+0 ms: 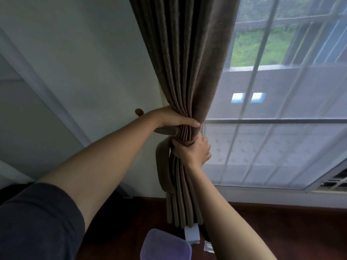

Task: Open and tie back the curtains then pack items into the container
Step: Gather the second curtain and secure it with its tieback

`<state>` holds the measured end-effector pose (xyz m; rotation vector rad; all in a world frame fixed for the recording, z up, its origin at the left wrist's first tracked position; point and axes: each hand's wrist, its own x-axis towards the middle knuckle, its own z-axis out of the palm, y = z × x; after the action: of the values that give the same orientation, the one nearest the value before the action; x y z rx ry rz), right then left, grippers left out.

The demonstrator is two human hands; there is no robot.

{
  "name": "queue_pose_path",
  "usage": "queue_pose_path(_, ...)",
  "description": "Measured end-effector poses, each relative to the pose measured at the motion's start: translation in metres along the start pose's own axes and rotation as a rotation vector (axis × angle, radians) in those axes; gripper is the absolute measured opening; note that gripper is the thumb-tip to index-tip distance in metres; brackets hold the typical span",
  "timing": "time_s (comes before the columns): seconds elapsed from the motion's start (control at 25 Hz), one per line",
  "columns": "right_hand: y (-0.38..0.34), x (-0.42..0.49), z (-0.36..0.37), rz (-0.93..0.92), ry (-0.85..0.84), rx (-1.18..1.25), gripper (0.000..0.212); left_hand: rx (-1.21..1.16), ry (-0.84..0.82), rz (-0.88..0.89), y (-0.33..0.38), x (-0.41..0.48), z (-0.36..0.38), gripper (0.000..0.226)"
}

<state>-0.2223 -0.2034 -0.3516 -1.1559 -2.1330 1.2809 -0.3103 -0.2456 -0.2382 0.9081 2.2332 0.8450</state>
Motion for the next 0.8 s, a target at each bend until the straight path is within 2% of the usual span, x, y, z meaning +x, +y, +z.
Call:
queue_pose_path(0.16,0.008,0.007,0.003,-0.063,-0.003,0.24,0.034,-0.02,-0.013,0.09,-0.002,-0.006,0.001,0.067)
queue_pose_path(0.24,0.009,0.01,0.003,-0.076,0.001,0.205,0.027,-0.007,-0.013,0.108,-0.012,-0.011,-0.005,0.059)
queue_pose_path(0.32,0.009,0.012,0.001,-0.092,0.003,0.169,0.024,-0.138,0.004,0.107,-0.04,-0.016,-0.009,0.051)
queue_pose_path(0.4,0.01,0.012,-0.002,-0.097,-0.002,0.178,0.026,-0.249,0.108,0.036,-0.075,-0.026,0.002,0.057)
queue_pose_path(0.52,0.009,0.008,-0.004,-0.109,0.002,0.177,0.025,0.036,0.225,-0.096,-0.114,-0.032,0.041,0.055)
queue_pose_path(0.68,0.011,0.001,-0.005,-0.12,0.008,0.149,0.03,0.044,0.281,-0.015,-0.124,-0.016,0.077,0.061)
queue_pose_path(0.8,0.013,-0.001,-0.005,-0.132,0.017,0.143,0.03,0.212,0.368,0.001,-0.126,-0.01,0.074,0.045)
